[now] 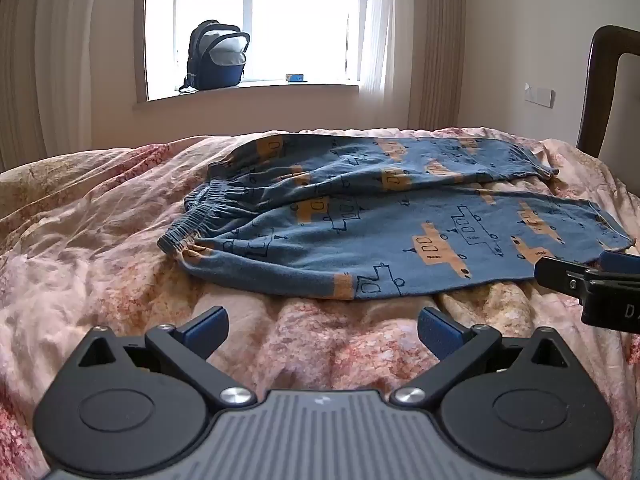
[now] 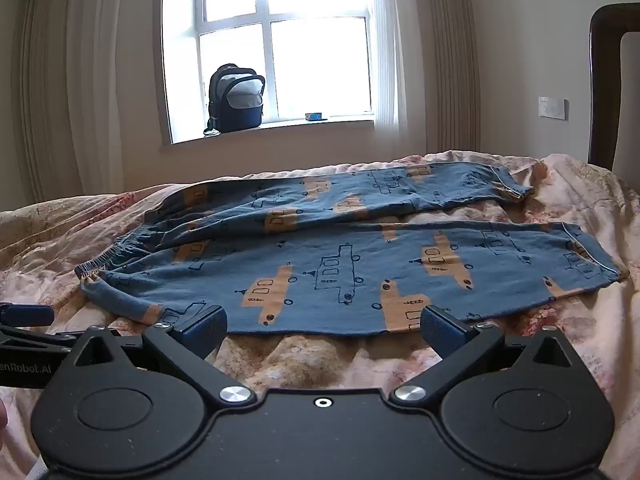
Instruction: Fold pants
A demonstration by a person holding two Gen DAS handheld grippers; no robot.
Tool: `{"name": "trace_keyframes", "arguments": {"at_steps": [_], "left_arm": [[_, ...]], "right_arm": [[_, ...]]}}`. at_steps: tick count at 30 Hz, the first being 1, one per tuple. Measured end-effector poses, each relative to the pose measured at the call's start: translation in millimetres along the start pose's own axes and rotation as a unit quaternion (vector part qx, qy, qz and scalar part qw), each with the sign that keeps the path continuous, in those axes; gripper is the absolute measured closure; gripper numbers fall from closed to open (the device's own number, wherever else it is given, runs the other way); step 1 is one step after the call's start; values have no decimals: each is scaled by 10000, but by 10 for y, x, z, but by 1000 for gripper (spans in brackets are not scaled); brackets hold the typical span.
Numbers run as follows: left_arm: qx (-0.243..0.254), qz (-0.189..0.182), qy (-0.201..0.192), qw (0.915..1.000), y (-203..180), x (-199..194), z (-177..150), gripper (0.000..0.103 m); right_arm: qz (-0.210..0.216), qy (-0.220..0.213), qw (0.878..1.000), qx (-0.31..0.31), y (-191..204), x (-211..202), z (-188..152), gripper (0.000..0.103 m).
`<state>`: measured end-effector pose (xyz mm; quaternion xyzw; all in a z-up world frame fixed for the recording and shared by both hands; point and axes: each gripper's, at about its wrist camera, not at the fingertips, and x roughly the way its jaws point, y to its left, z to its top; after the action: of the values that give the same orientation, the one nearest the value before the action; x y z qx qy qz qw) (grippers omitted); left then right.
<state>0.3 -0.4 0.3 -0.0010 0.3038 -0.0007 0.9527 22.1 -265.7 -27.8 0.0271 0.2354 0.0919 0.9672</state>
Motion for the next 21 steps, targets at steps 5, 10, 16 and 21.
{"name": "trace_keyframes", "arguments": {"at_steps": [5,10,16,21], "left_arm": [[-10,-34,27,10000,8,8,-5,0],[3,-24,34,10000,13,27,-46,0],[16,-14,45,10000,4,21,-43,0],[20,-4,50,10000,1,22,-42,0]], "right_arm": [[4,22,10000,11,-2,6,-2,0],[7,34,10000,15,-3,12,-4,0],[12,42,10000,34,-6,17,-7,0],[15,51,10000,39,-10,18,-7,0]]}}
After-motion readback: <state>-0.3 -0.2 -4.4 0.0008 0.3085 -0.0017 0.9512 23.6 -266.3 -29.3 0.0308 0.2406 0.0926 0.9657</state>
